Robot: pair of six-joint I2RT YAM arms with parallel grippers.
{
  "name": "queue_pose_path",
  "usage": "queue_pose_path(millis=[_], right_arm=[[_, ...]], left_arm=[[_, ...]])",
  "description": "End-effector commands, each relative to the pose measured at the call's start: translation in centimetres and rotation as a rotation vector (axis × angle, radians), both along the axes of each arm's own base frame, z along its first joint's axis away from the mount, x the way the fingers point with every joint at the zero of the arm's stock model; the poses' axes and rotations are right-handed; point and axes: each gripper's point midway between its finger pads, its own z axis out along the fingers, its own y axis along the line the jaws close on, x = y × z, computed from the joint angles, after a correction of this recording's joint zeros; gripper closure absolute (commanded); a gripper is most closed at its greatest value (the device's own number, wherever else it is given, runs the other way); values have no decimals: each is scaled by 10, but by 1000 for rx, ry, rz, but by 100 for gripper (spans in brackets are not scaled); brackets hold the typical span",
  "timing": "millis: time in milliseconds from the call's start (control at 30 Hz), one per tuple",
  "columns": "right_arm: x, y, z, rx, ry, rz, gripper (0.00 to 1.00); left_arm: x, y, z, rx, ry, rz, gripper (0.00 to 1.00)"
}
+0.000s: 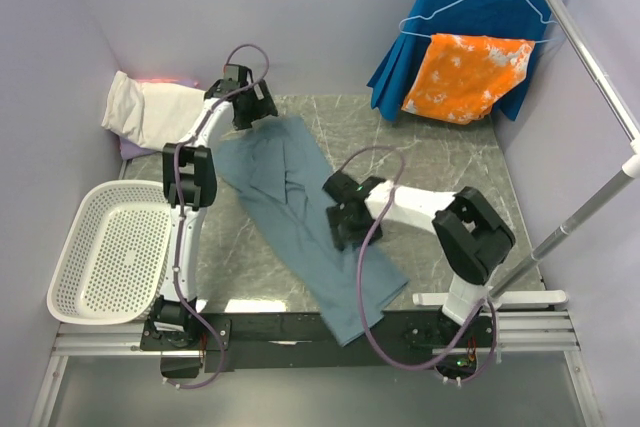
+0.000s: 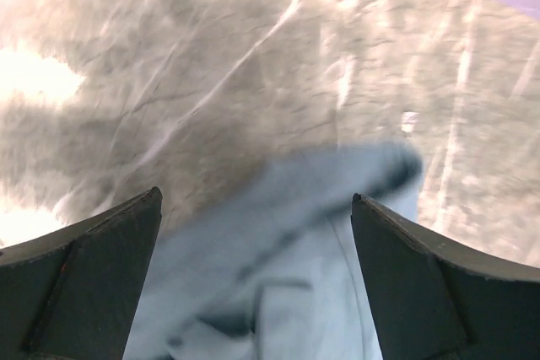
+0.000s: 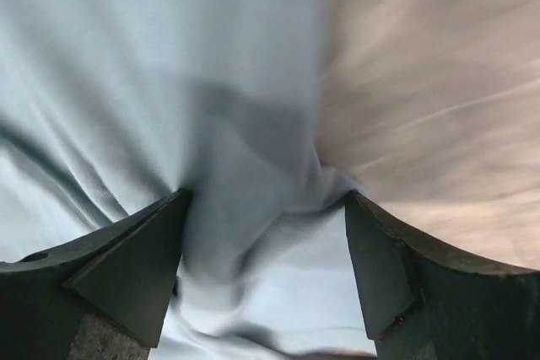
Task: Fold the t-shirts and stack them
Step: Rotate the tshirt 90 degrees
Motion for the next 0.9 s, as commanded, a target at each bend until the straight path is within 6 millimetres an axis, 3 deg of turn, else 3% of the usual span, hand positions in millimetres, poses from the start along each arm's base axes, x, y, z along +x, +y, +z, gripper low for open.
queue_pose_path(millis=[0,133,167,233,267,300,333,367,400,433,467,500,533,567,600,633,667,700,733,767,833,867], right_arm=[[-103,21,-10,38,309,148,19],[-76,18,21,1,111,138,16],[-44,13,41,-30,-40,106,12],[-11,10,63,-40,-155,75,11],[23,7,81,-38,-238,24,11],[41,7,90,-30,-279,19,10],[63,13,100,9,-329,-2,11],[96,14,111,50,-358,-28,11],[120,23,121,110,-407,-35,10],[134,30,108,129,-366,-21,11],[163,48,140,194,-423,23,11],[180,53,144,220,-432,29,10],[196,62,120,209,-395,43,11],[222,81,151,270,-462,96,10],[229,91,149,320,-427,125,10],[241,98,113,302,-361,122,11],[264,115,149,384,-430,146,11],[266,120,143,406,-394,154,11],[274,123,120,418,-355,140,11],[277,129,124,462,-356,155,11],[279,141,127,588,-354,191,12],[267,139,97,603,-282,178,12]], left_arm=[[19,0,41,-109,-105,-95,1],[12,0,62,-104,-144,-157,1],[8,0,67,-106,-150,-160,1],[-4,0,85,-126,-186,-149,1],[-9,-1,94,-137,-206,-151,1],[-21,-1,105,-143,-213,-148,1],[-25,0,114,-149,-226,-130,1],[-40,2,101,-150,-186,-118,0],[-50,0,130,-159,-236,-121,1],[-56,-1,137,-163,-250,-110,1],[-73,-1,120,-155,-203,-95,0],[-84,-3,140,-143,-234,-76,0],[-93,-4,139,-139,-230,-62,1],[-111,-3,118,-133,-174,-45,1],[-123,-7,133,-139,-204,-26,1],[-129,-7,133,-141,-221,-8,1],[-145,-5,113,-135,-176,15,1],[-154,-7,123,-154,-193,31,1],[-159,-3,117,-147,-182,62,0],[-169,-1,103,-147,-155,76,1],[-179,-3,102,-182,-152,86,1],[-186,-6,89,-189,-133,84,0]])
